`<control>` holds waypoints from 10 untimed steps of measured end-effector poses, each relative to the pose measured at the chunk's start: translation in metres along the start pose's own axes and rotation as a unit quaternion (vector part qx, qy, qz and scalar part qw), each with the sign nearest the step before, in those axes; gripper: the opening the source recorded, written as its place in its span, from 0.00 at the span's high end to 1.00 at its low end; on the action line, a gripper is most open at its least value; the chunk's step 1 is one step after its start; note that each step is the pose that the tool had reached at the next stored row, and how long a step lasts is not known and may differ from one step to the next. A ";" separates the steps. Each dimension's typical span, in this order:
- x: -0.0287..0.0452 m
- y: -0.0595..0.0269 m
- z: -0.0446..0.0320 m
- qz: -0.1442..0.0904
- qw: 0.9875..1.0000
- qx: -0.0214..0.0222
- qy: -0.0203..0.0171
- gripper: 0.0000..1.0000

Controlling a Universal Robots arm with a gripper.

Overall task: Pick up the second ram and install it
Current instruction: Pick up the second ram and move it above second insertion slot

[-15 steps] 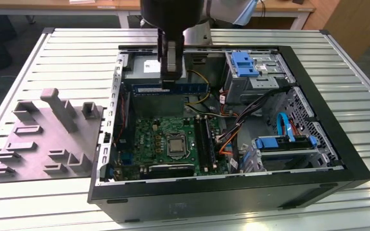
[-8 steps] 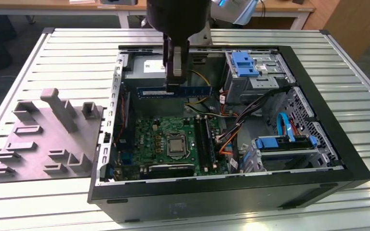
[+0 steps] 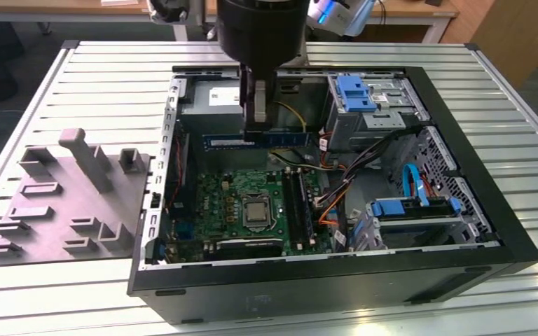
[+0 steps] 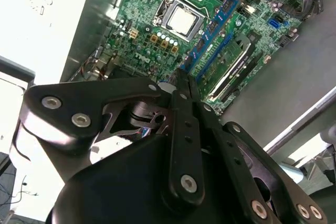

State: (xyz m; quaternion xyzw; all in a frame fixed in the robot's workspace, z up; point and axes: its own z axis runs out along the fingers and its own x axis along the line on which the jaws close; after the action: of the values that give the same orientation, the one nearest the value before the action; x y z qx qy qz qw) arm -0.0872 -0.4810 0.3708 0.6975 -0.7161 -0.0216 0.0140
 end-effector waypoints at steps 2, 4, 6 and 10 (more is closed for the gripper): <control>0.0000 -0.0006 0.0033 0.000 1.000 0.000 0.000 0.88; 0.0001 -0.0013 0.0069 0.000 1.000 0.000 0.000 0.88; 0.0001 -0.0019 0.0105 0.000 1.000 0.000 0.000 0.88; 0.0001 -0.0029 0.0176 0.000 1.000 0.000 0.000 0.88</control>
State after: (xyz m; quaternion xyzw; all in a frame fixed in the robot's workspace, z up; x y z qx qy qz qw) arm -0.0853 -0.4810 0.3531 0.6975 -0.7161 -0.0216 0.0141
